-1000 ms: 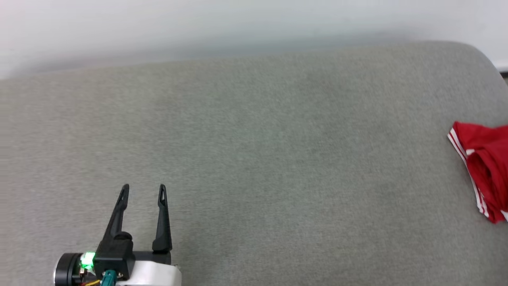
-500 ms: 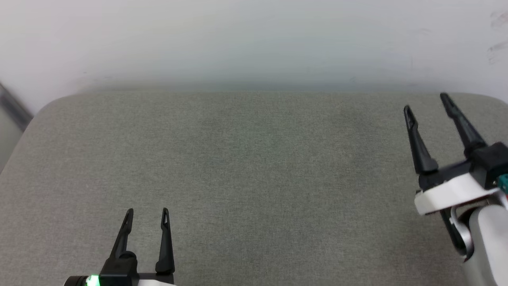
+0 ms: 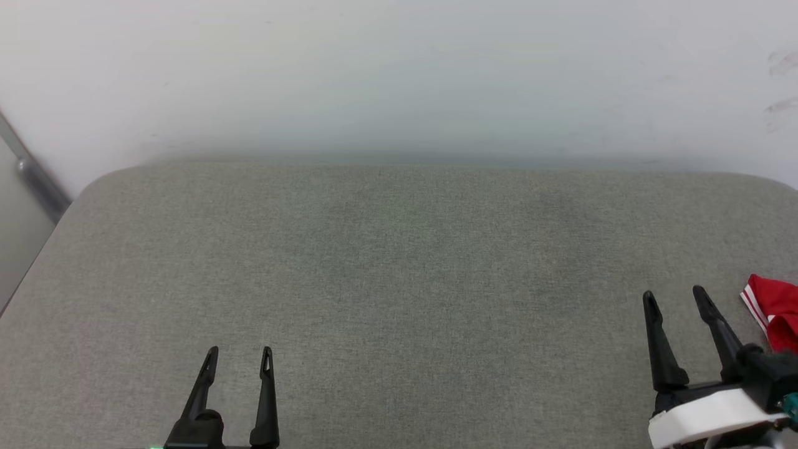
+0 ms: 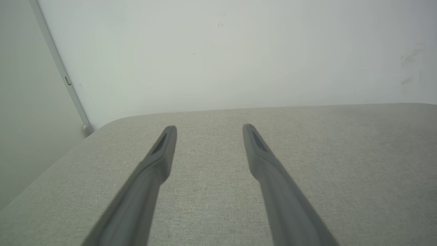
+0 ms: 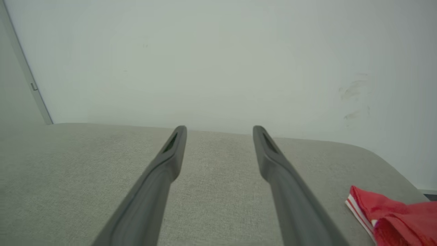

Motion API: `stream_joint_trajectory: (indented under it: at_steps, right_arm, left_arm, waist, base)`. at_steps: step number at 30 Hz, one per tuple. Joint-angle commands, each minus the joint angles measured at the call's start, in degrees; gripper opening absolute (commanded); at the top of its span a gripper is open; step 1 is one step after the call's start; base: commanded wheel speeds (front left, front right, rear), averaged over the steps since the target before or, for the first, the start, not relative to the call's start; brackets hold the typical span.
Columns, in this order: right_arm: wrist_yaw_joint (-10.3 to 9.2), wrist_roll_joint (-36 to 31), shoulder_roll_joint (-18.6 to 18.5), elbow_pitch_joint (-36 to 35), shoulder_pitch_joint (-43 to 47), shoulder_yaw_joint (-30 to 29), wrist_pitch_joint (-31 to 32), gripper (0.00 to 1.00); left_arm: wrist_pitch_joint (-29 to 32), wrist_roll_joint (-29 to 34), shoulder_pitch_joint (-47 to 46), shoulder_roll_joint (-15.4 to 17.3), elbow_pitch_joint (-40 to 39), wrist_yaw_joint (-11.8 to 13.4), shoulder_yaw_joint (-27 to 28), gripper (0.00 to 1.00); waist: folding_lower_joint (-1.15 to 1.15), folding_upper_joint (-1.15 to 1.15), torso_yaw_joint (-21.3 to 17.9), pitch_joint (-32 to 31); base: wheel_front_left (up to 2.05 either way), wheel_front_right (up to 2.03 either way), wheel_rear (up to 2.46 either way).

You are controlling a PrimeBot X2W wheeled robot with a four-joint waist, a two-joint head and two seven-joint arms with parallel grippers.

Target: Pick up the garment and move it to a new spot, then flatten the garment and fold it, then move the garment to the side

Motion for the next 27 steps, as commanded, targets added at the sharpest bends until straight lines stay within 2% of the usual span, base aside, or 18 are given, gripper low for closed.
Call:
stream_joint_trajectory:
  at_steps: [1,12,27]
  right_arm:
    - [-0.05,-0.03,0.66,-0.69,1.13,-0.25,-0.09,1.00]
    - [-0.05,0.67,5.04,-6.14,10.20,-3.59,-0.09,1.00]
    - [-0.05,1.94,5.99,-7.74,13.71,-6.08,-0.09,1.00]
  left_arm:
    - [-0.12,0.16,0.96,0.03,0.15,-0.12,0.00,1.00]
    - [-0.12,0.19,1.95,-0.05,0.85,-0.88,-0.21,1.00]
    - [-0.12,-0.33,2.36,-0.25,1.26,-1.04,0.29,1.00]
  waist:
    - [0.01,0.00,-0.22,-0.22]
    - [0.01,0.00,-0.52,-1.99]
    - [0.01,0.00,-0.43,-1.97]
  base:
    - [0.00,0.00,0.00]
    - [0.00,0.00,0.00]
    - [0.00,0.00,0.00]
